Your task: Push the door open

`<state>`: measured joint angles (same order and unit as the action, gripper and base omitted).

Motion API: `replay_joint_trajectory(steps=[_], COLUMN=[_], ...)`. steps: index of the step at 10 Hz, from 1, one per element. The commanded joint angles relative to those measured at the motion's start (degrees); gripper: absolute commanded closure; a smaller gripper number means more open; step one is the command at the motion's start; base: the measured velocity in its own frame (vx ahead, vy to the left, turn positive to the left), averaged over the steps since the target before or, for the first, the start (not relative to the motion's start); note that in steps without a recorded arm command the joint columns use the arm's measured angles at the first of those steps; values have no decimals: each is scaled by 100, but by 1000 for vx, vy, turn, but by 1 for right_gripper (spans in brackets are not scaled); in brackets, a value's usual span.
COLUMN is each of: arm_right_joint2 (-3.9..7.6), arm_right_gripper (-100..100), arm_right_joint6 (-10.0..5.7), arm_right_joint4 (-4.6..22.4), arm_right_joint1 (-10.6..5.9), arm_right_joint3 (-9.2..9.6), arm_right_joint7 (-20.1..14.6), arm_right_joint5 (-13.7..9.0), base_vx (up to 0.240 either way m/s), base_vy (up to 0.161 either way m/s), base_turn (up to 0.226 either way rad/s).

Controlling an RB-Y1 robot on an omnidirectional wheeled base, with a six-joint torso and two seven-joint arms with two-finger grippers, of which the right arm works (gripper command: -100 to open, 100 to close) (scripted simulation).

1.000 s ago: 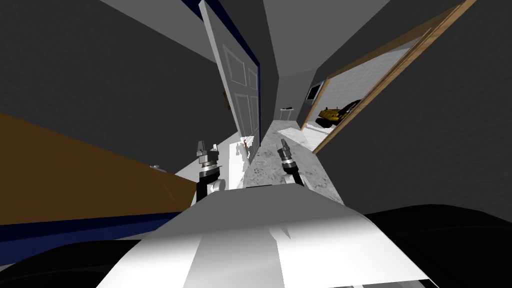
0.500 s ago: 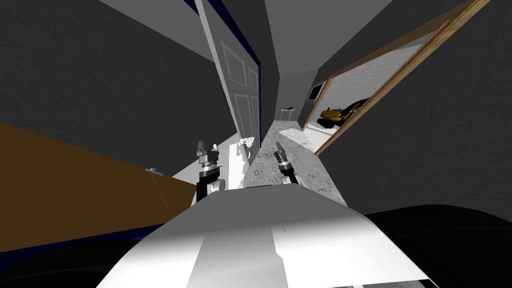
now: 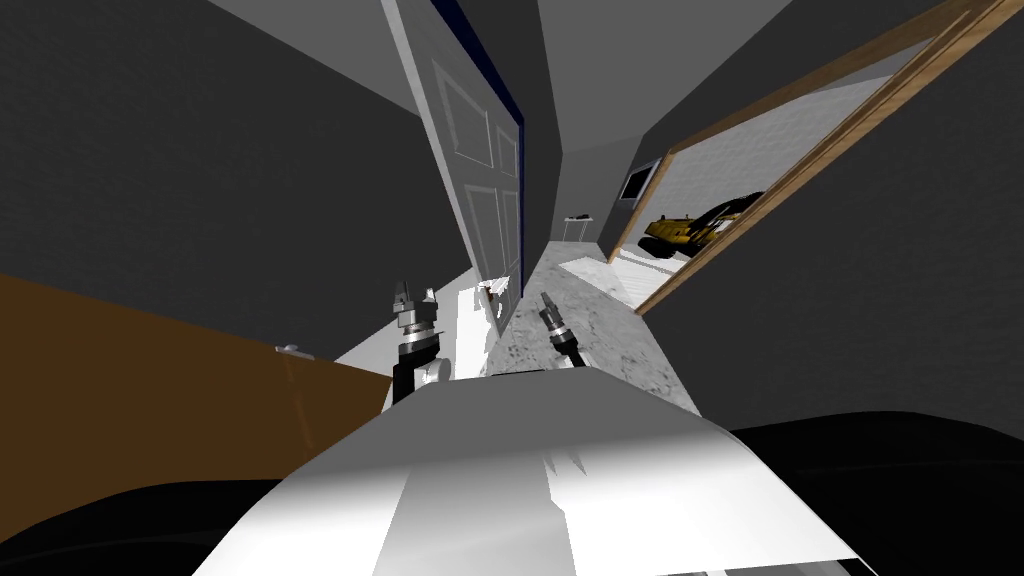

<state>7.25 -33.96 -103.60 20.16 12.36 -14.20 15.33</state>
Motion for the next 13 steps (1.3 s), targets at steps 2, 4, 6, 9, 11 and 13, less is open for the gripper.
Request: replay_joint_trajectory(steps=[2, 4, 6, 9, 11, 13], arm_right_joint2=[55, 106, 131, 169, 192, 216], arm_right_gripper=[-100, -100, -100, -100, -100, -100], arm_right_joint6=[-144, -304, -383, -503, -581, -659], arm_right_joint4=[330, 744, 952, 1263, 1464, 1665], arm_right_joint1=[-27, -121, -168, -239, -285, -330], arm_right_joint3=[269, 503, 620, 795, 908, 1021], arm_right_joint7=[-124, -243, -303, -393, -451, -509], arm_right_joint5=[187, 357, 442, 570, 653, 735], base_vx=[190, 168, 139, 82, 94, 103], base_vy=[-5, -13, -8, -6, -6, 1], base_turn=[25, 30, 18, 15, 16, 15])
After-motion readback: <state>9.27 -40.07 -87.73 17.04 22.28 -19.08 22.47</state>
